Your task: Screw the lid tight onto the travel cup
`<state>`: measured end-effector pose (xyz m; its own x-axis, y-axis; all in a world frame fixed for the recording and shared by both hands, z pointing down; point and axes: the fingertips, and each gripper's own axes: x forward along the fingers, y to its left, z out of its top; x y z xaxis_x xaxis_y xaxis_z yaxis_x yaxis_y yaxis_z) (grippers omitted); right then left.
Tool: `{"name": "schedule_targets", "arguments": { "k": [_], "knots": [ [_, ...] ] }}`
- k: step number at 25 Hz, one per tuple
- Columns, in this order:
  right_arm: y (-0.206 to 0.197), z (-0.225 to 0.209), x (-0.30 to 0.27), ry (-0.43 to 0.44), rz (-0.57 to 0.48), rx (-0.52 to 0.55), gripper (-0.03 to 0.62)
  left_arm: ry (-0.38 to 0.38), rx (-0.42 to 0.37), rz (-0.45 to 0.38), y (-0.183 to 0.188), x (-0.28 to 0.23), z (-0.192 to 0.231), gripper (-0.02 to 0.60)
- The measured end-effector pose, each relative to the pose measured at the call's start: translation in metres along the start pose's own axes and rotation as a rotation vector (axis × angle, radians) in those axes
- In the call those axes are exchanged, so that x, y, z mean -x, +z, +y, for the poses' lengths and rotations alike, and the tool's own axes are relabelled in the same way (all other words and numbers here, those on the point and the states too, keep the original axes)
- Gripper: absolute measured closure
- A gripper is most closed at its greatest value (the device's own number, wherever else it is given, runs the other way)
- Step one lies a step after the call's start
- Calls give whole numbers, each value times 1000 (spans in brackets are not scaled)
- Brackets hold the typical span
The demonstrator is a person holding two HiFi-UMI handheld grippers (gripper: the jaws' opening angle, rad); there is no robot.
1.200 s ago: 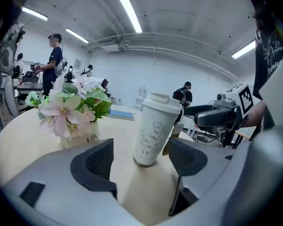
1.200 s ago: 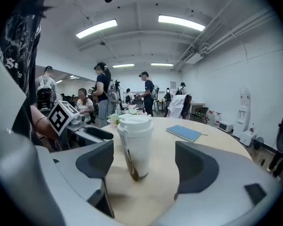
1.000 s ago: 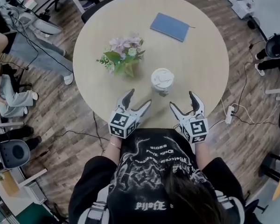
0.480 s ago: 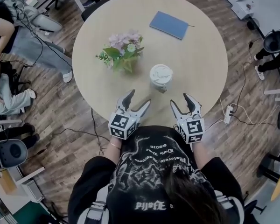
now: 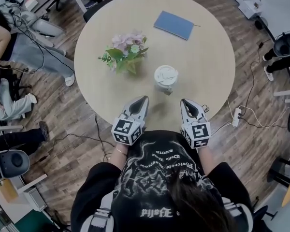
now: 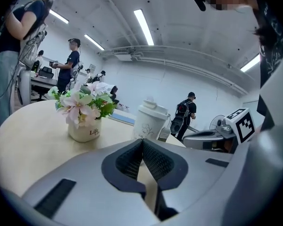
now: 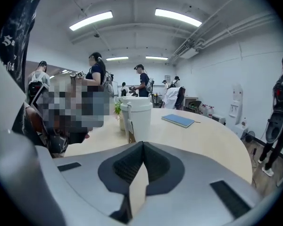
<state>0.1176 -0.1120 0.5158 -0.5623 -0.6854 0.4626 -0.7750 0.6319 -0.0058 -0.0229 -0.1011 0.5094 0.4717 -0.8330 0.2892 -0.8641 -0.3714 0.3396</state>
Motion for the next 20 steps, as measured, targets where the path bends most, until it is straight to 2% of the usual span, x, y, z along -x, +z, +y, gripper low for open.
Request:
{"name": "schedule_targets", "arguments": {
  "k": [5,20],
  "knots": [
    [-5,0,-3,-28,39,55,588,1,-64,23,-1,-3,-5,560],
    [-3,-3,-2,-24,28,43,589,20,-98,43,-7,-4,-11,560]
  ]
}}
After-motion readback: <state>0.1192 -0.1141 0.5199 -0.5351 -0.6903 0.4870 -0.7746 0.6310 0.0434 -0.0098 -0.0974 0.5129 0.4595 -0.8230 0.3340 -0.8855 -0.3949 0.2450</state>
